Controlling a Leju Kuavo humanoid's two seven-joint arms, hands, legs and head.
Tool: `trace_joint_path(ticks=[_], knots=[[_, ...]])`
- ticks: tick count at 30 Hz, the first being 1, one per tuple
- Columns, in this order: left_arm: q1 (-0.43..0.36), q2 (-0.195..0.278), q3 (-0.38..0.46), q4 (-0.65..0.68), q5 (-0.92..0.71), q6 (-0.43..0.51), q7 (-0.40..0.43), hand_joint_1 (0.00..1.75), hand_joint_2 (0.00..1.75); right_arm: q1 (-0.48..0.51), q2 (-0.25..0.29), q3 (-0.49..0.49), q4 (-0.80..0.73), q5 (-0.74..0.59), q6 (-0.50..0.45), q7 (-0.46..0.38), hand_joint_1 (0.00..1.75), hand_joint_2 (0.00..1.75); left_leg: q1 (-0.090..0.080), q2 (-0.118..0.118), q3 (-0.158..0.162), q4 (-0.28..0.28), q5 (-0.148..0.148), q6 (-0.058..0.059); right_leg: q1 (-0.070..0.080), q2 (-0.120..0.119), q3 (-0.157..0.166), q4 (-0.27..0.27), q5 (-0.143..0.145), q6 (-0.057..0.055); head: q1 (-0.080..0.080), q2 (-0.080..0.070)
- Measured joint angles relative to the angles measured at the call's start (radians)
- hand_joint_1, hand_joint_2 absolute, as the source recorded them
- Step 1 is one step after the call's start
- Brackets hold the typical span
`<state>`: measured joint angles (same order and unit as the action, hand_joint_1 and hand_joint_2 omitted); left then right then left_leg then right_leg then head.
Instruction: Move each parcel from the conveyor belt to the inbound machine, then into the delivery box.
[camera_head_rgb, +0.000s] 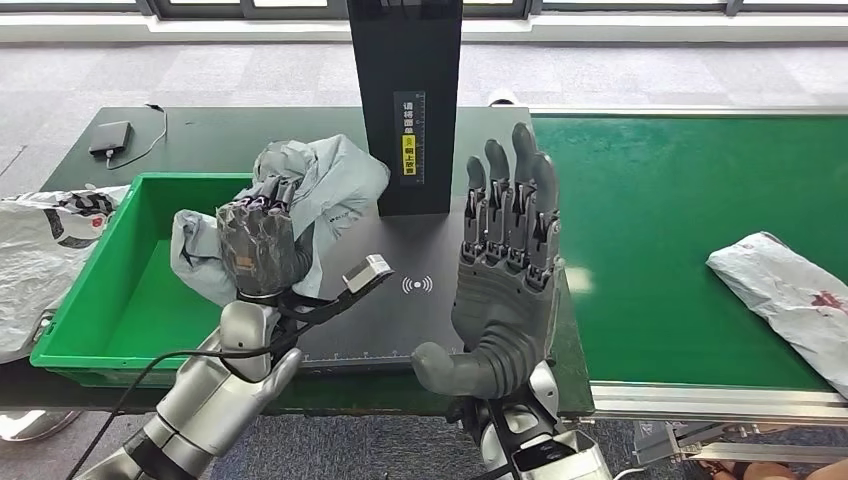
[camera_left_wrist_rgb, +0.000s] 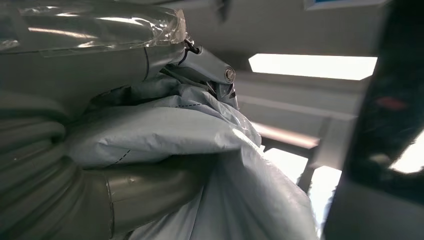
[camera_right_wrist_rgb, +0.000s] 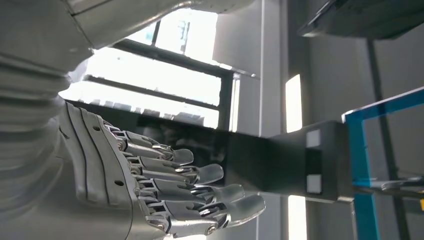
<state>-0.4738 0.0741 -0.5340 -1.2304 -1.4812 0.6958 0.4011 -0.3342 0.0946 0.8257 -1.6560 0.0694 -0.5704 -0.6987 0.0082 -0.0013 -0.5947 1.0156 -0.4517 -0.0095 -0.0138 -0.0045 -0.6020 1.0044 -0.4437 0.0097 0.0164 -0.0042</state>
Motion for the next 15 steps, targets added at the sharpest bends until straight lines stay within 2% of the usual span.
trace_joint_path(ticks=[1,3,5,7,10,13,15], knots=[[-0.007,-0.007,0.047,-0.008,0.006,0.000,-0.126,1.75,1.75,0.008,-0.009,-0.002,0.000,0.001,-0.008,0.000,0.00,1.75,0.000,0.000,0.000,0.000,0.000,0.000,0.000,0.000,0.000,0.000,0.000,0.000,0.000,0.000],[-0.028,-0.036,0.200,-0.016,0.029,0.001,-0.405,1.75,1.75,0.026,-0.024,-0.013,0.000,0.001,-0.009,0.000,0.00,1.75,0.000,0.002,0.000,0.000,0.000,0.000,0.000,0.002,-0.001,0.000,0.001,-0.001,0.000,0.000],[-0.064,-0.067,0.370,-0.015,0.065,0.001,-0.585,1.75,1.75,0.047,-0.036,-0.030,0.000,0.006,-0.005,0.000,0.00,1.75,0.000,0.007,0.000,0.000,0.000,0.000,0.000,0.006,-0.003,0.000,0.003,-0.003,0.000,0.000],[-0.102,-0.089,0.497,-0.010,0.097,0.001,-0.644,1.75,1.75,0.068,-0.047,-0.043,0.000,0.011,-0.005,0.000,0.00,1.75,0.000,0.010,0.000,0.000,0.000,-0.001,0.000,0.009,-0.004,0.000,0.003,-0.003,0.000,0.000],[-0.140,-0.109,0.615,-0.003,0.102,0.001,-0.662,1.75,1.75,0.086,-0.057,-0.053,0.000,0.015,-0.005,0.000,0.00,1.75,0.000,0.010,0.000,0.000,0.000,-0.002,0.002,0.009,-0.004,0.000,0.003,-0.004,0.000,0.000],[-0.185,-0.116,0.693,0.038,0.062,0.001,-0.625,1.75,1.75,0.098,-0.064,-0.056,-0.001,0.015,-0.003,-0.001,0.00,1.75,0.001,0.007,-0.001,0.000,0.001,-0.004,0.004,0.007,-0.004,0.000,0.003,-0.004,0.000,0.000],[-0.233,-0.102,0.735,0.105,0.046,0.001,-0.584,1.75,1.75,0.105,-0.069,-0.057,-0.001,0.015,0.004,-0.001,0.00,1.75,0.001,0.007,-0.001,0.000,0.002,-0.005,0.004,0.006,-0.004,0.000,0.004,-0.005,0.000,0.000]])
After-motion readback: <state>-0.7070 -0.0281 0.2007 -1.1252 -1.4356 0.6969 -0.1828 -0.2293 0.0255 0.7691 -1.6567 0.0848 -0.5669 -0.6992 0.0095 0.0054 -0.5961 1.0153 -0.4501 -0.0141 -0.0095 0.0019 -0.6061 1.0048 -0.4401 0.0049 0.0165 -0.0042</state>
